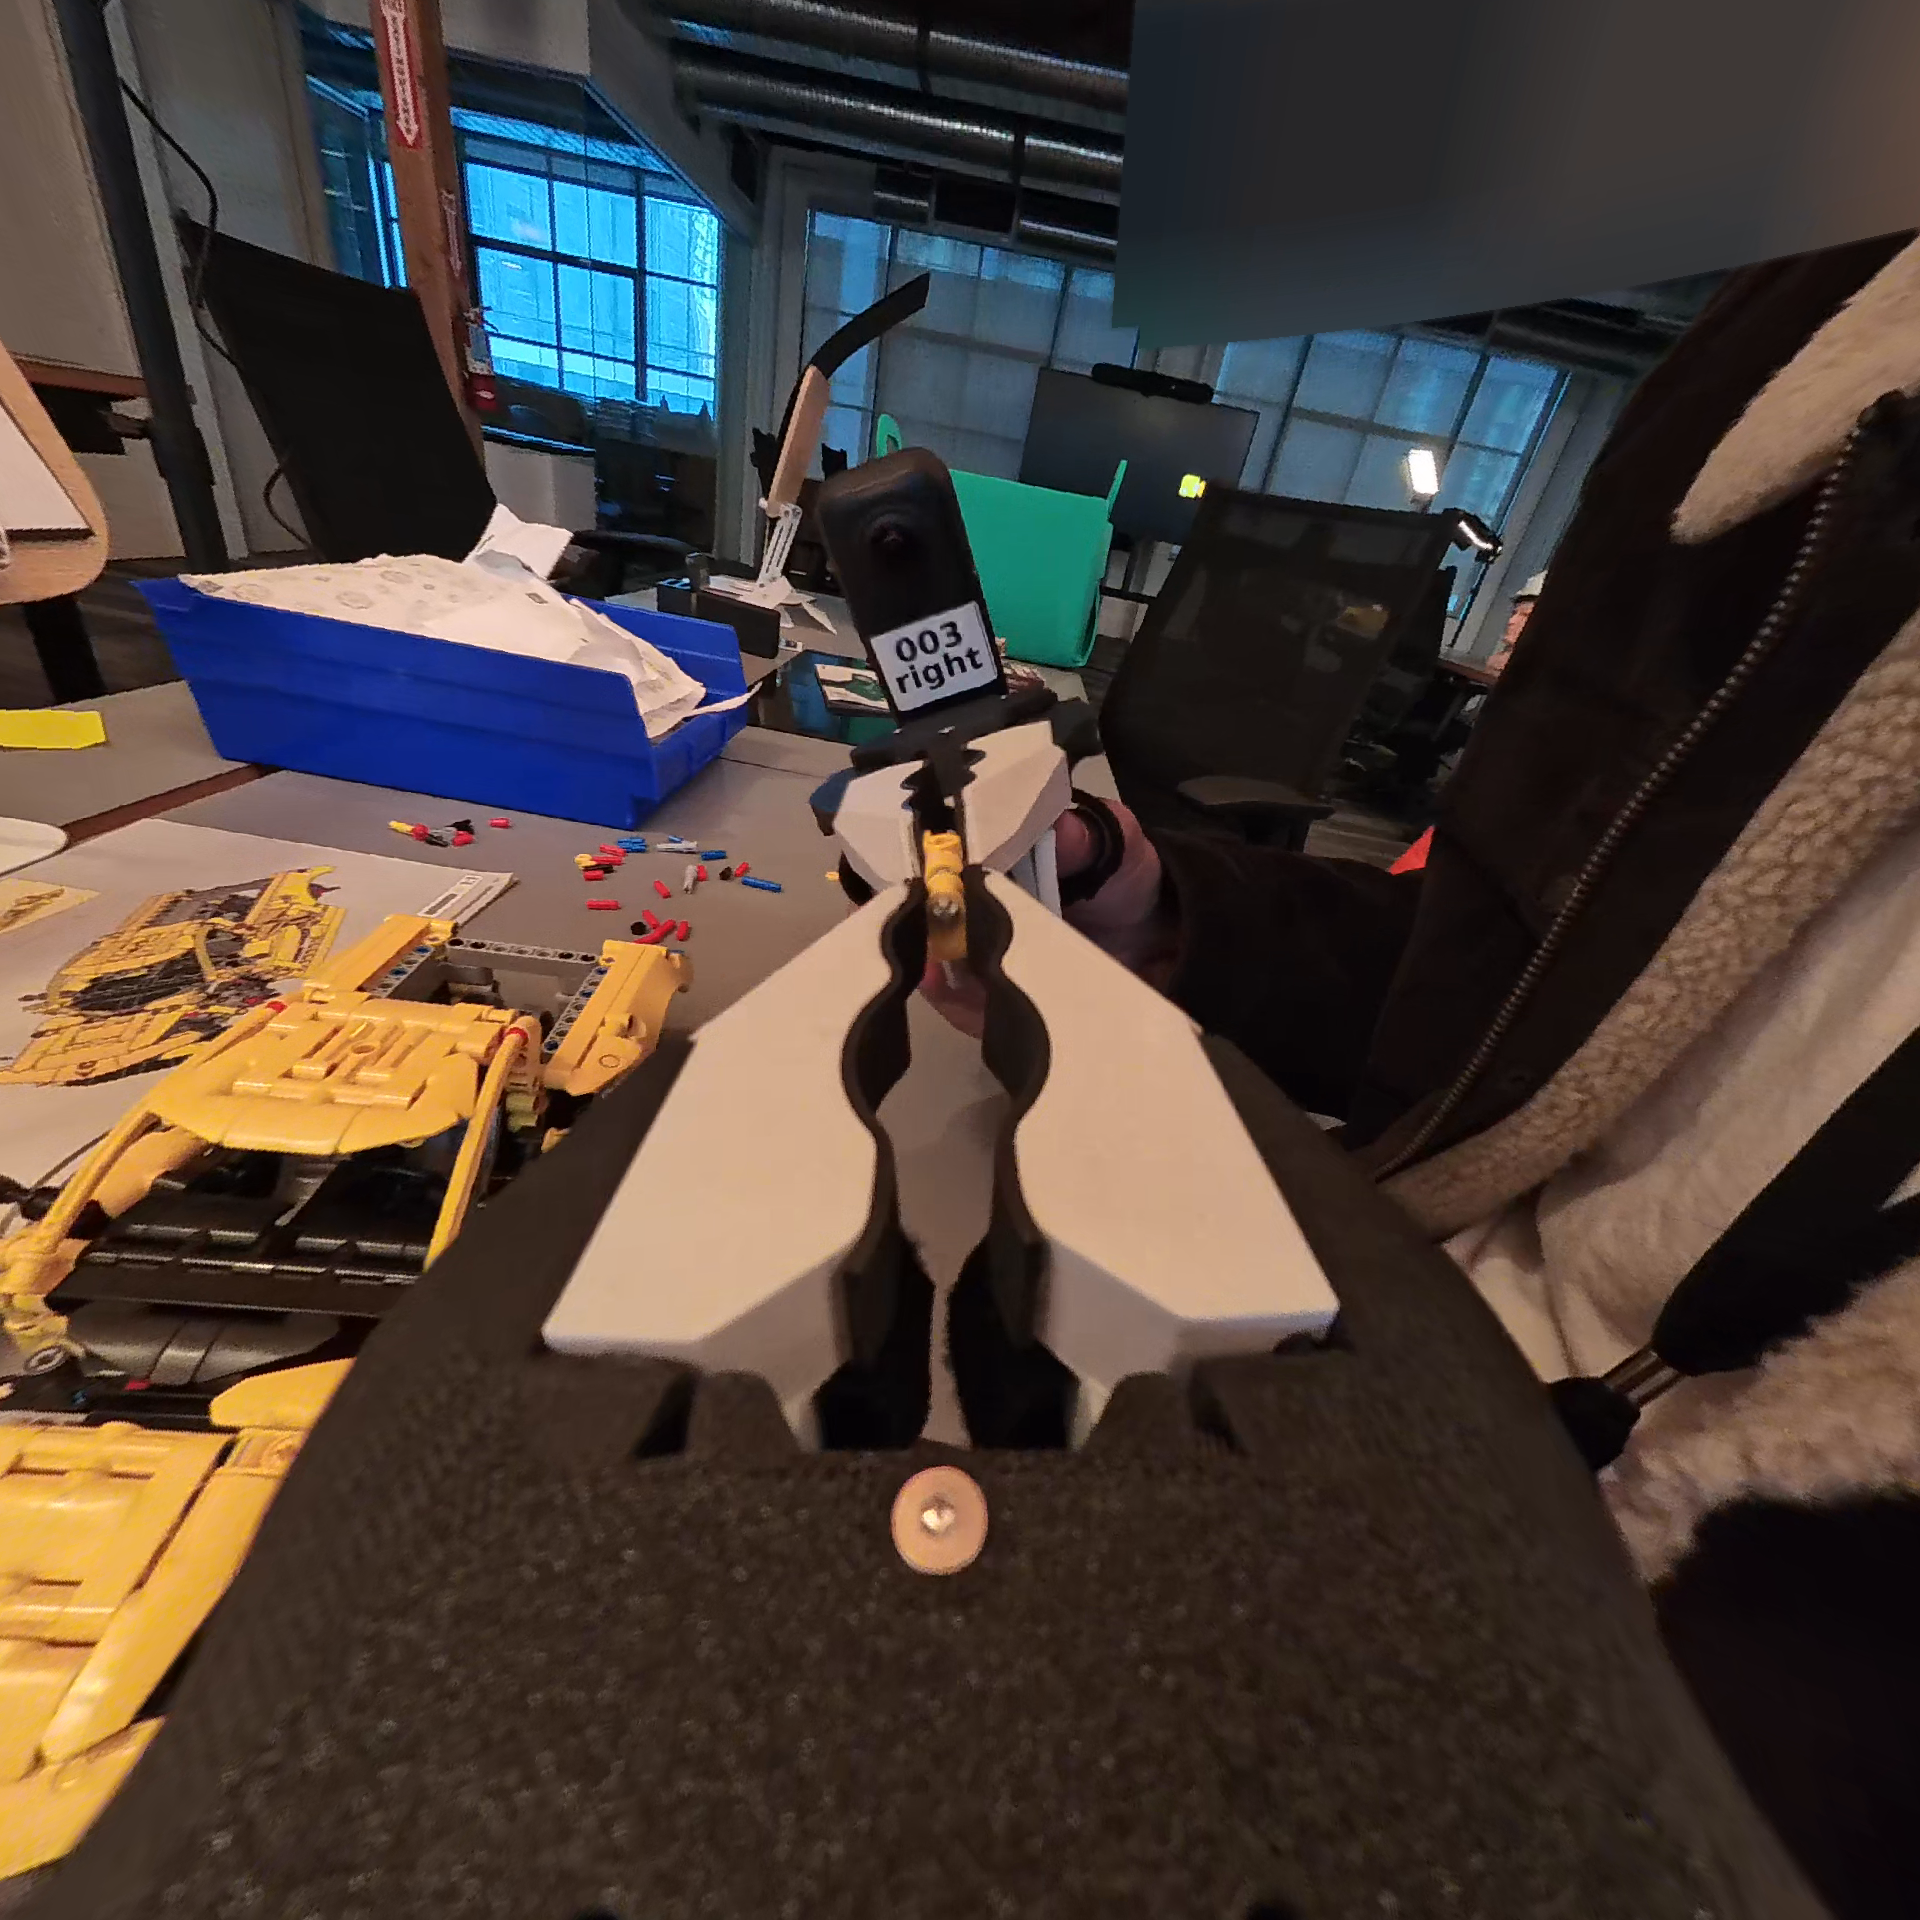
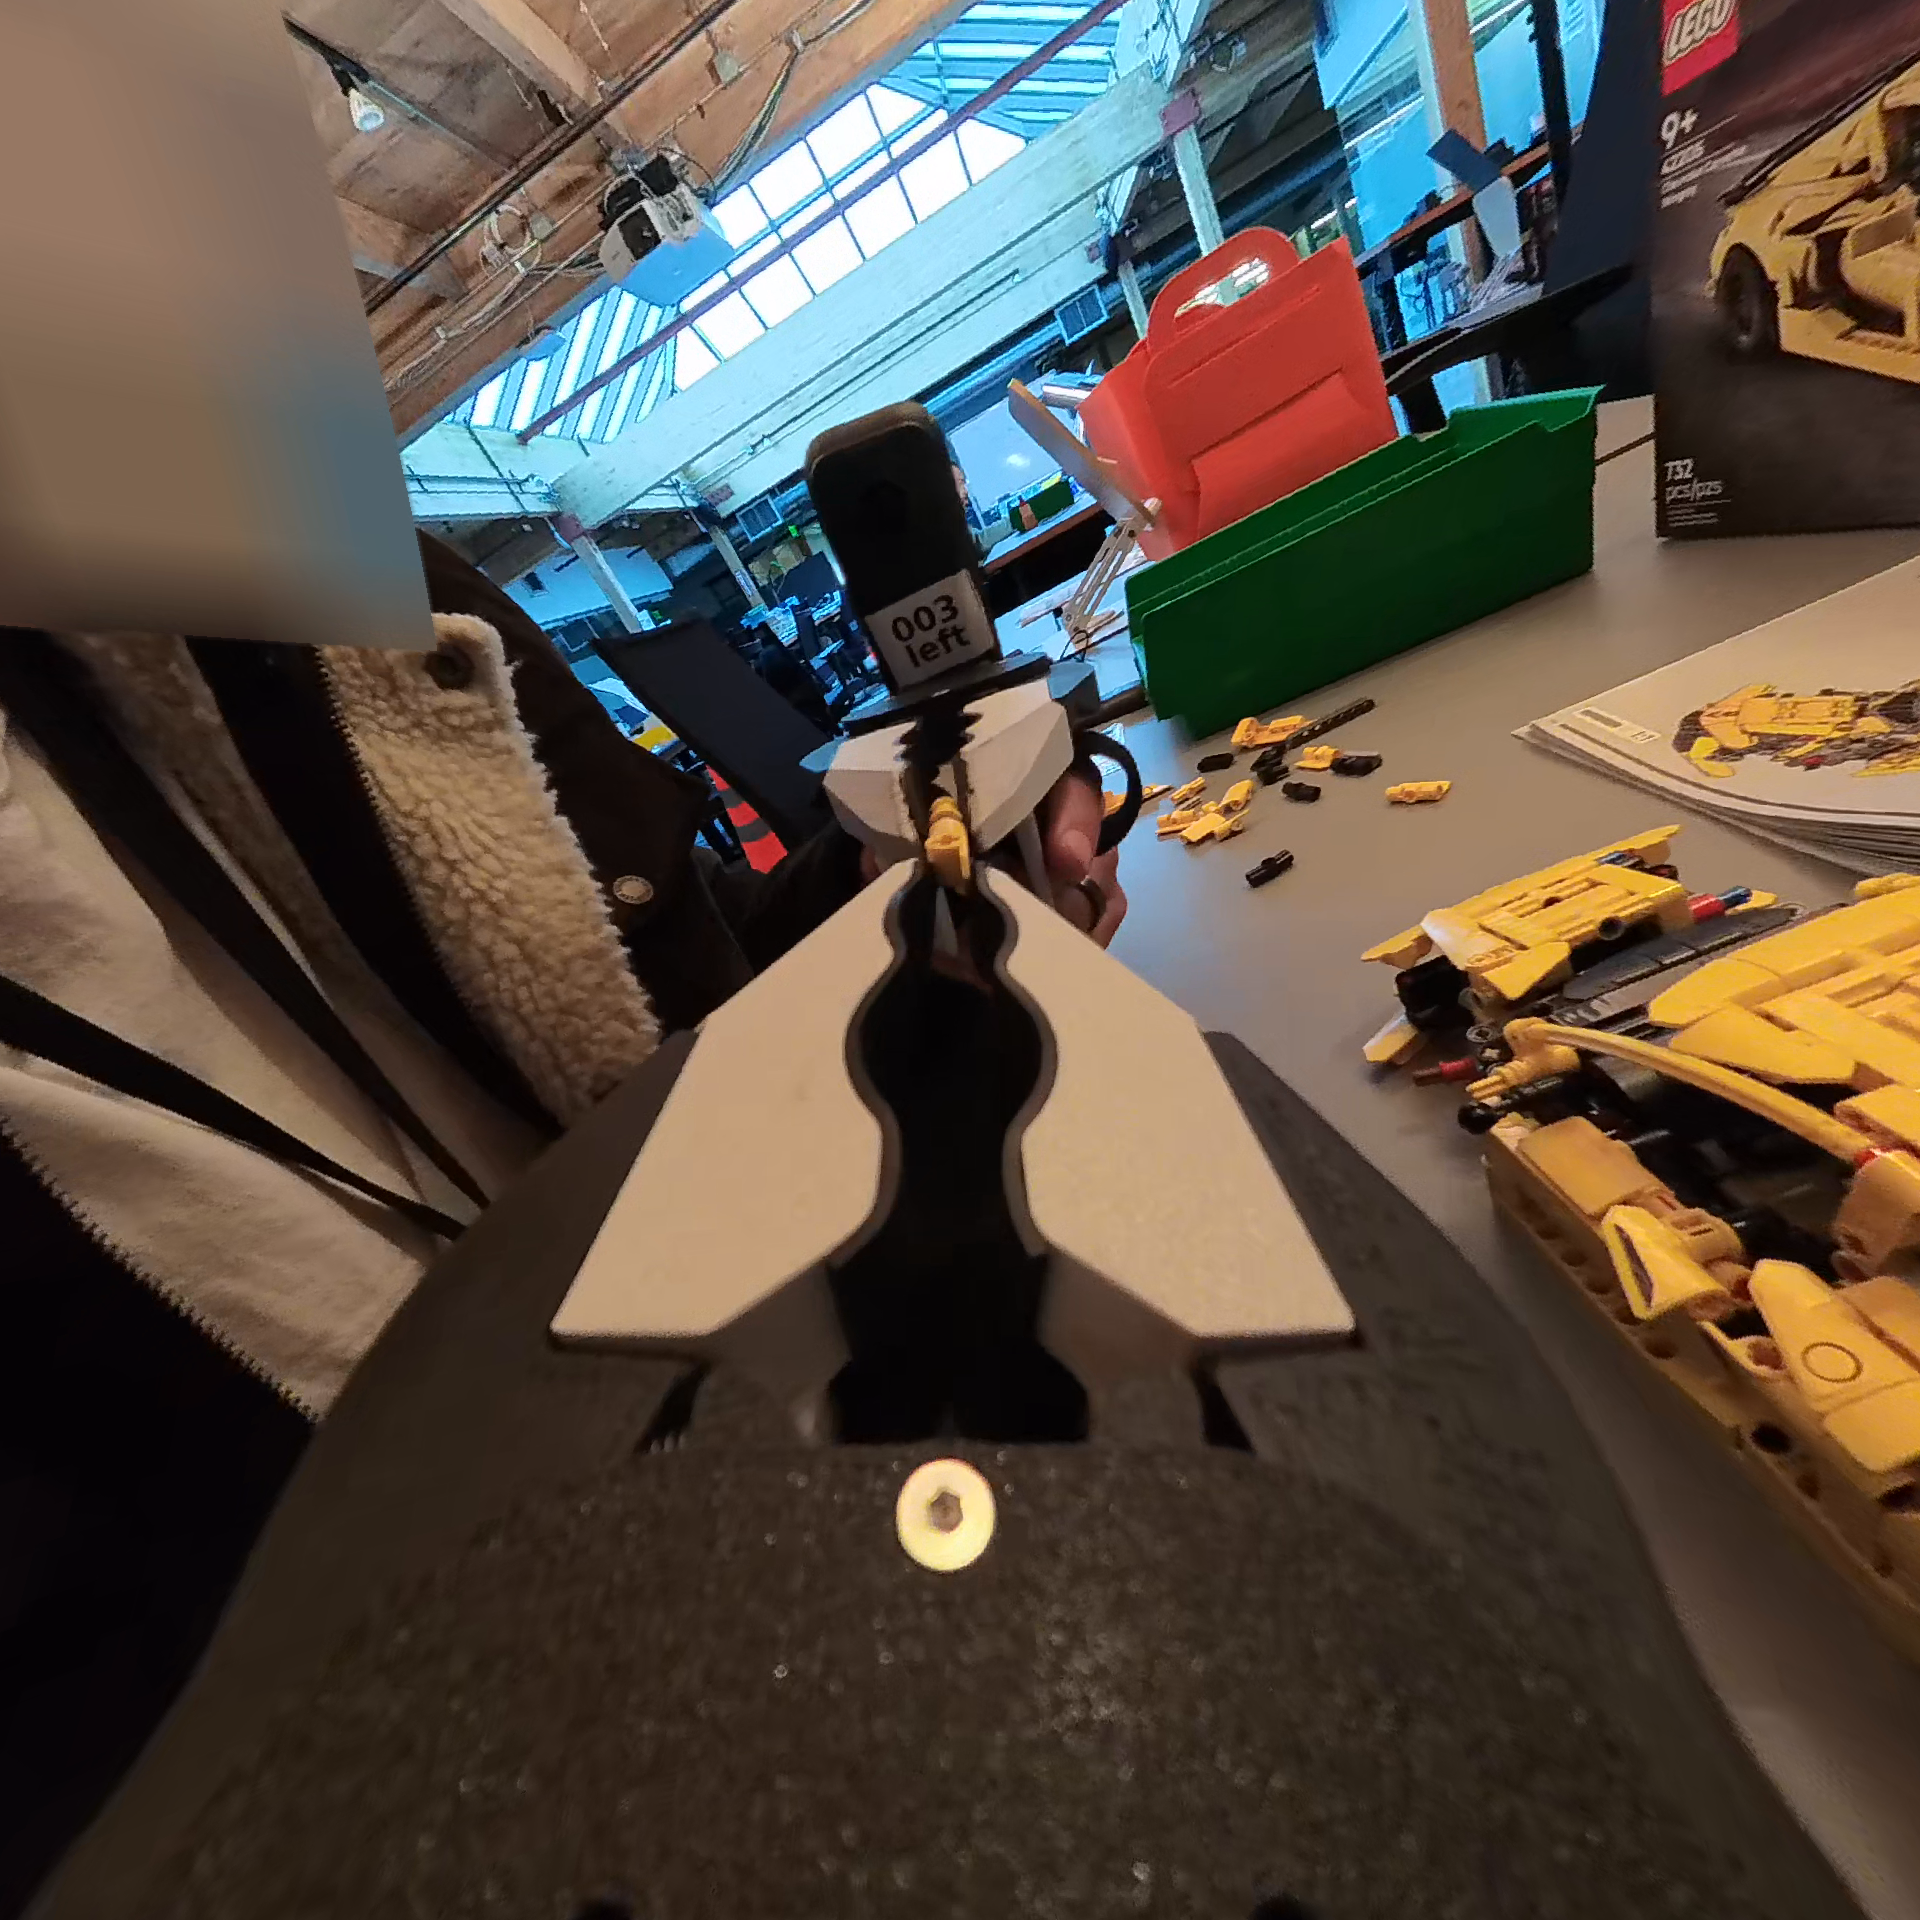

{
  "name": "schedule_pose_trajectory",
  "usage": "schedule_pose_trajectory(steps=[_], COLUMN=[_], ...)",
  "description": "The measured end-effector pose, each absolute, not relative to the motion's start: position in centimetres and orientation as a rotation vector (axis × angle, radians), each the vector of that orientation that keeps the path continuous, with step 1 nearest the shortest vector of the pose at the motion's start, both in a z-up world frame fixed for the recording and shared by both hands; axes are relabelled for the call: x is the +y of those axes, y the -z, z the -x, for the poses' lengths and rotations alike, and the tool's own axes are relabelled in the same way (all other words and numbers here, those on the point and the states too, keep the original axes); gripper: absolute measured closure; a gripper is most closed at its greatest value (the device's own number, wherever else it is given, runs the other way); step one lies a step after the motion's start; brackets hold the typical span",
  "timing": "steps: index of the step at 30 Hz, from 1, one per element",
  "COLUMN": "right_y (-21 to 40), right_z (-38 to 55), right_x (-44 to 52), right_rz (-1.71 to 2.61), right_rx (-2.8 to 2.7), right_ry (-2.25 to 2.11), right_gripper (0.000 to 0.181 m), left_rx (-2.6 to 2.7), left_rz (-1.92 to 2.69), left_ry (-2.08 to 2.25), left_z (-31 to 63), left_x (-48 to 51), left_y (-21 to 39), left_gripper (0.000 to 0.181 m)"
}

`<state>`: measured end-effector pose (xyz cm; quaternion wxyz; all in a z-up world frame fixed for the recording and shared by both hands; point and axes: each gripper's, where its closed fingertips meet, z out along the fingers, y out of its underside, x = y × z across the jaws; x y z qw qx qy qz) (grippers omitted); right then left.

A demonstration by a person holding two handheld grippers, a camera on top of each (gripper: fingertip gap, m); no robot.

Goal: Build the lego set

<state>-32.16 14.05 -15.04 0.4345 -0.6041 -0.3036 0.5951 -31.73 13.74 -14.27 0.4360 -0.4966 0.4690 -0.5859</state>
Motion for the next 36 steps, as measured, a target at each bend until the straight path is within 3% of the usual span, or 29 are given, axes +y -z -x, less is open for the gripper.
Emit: schedule_pose_trajectory(steps=[36], right_y=[15.34], right_z=[32.1], right_x=[14.15], right_rz=[1.532], right_rx=[-0.728], right_ry=[-1.541], right_gripper=[0.175], left_rx=[1.206], left_rz=[1.288], left_ry=[1.512], left_z=[31.96], left_x=[13.83], left_y=[15.0], left_gripper=[0.174])
